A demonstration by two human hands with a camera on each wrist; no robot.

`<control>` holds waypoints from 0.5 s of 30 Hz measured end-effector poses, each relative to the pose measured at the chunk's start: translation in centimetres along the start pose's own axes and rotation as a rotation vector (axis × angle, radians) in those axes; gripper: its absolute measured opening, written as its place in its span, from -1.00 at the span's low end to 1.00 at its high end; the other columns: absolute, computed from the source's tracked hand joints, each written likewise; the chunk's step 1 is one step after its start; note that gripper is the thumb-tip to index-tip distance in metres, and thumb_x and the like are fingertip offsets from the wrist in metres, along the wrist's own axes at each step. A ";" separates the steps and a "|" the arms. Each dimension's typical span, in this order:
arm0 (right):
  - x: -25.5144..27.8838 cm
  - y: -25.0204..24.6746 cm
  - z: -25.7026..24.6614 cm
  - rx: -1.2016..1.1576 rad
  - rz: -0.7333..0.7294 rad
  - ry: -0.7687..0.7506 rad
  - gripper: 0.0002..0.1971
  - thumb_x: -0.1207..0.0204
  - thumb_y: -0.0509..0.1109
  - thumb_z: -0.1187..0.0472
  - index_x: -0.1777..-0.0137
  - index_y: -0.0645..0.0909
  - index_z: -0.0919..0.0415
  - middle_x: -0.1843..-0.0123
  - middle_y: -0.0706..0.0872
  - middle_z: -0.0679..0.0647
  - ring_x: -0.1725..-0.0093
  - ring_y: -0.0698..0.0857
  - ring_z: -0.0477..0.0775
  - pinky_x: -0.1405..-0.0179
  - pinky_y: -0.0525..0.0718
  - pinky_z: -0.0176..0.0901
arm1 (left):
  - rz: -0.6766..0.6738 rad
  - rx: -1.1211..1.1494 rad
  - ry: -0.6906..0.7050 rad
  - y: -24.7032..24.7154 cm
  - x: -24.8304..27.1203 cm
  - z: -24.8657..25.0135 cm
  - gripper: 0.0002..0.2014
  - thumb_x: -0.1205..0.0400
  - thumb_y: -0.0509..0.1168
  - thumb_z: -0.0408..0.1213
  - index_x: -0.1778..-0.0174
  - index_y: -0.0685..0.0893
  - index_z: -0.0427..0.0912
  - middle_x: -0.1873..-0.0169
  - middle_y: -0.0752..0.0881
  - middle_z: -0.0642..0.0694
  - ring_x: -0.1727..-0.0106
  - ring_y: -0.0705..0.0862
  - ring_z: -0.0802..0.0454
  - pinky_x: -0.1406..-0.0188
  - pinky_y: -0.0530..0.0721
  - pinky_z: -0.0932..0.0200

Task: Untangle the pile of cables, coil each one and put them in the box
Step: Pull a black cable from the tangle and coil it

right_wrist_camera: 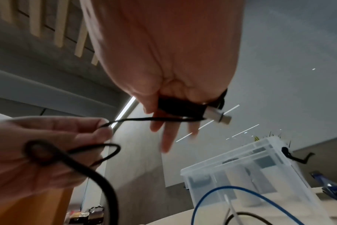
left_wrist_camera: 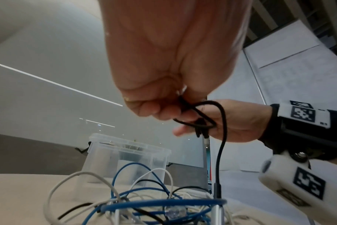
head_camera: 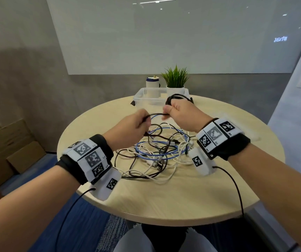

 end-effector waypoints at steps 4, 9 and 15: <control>0.7 0.7 -0.4 -0.131 -0.133 0.050 -0.64 -0.72 0.10 -0.03 0.22 0.55 0.12 0.51 0.55 -0.06 0.37 0.56 0.01 0.30 0.51 -0.18 | 0.194 -0.003 -0.045 -1.1 -0.8 -0.3 -0.92 -0.72 0.09 -0.34 0.06 0.46 -0.16 0.35 0.62 0.08 0.27 0.56 0.10 0.30 0.45 0.42; 0.9 0.7 -0.5 -0.111 -0.164 0.003 -0.59 -0.67 0.21 -0.04 0.39 0.40 0.13 0.49 0.39 0.02 0.53 0.39 -0.07 0.47 0.41 -0.25 | 0.188 0.006 -0.115 -0.9 -0.5 -0.8 -0.93 -0.73 0.07 -0.31 0.02 0.45 -0.14 0.33 0.68 0.08 0.37 0.50 0.24 0.40 0.41 0.38; 0.2 -1.0 -0.8 -0.758 -0.025 0.072 -0.57 -0.75 0.08 0.08 0.41 0.26 0.13 0.63 0.24 -0.11 0.61 0.19 -0.06 0.37 0.32 -0.12 | -0.092 0.023 -0.190 0.9 0.4 -1.0 -0.89 -0.76 0.02 -0.23 0.03 0.40 -0.13 0.20 0.77 0.06 0.29 0.60 -0.10 0.26 0.59 0.06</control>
Point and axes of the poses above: each hand's wrist, its own x-axis away from the middle knuckle, its own y-axis out of the palm, z = x × y, the point moved 3 cm from there along -x, towards the middle knuckle
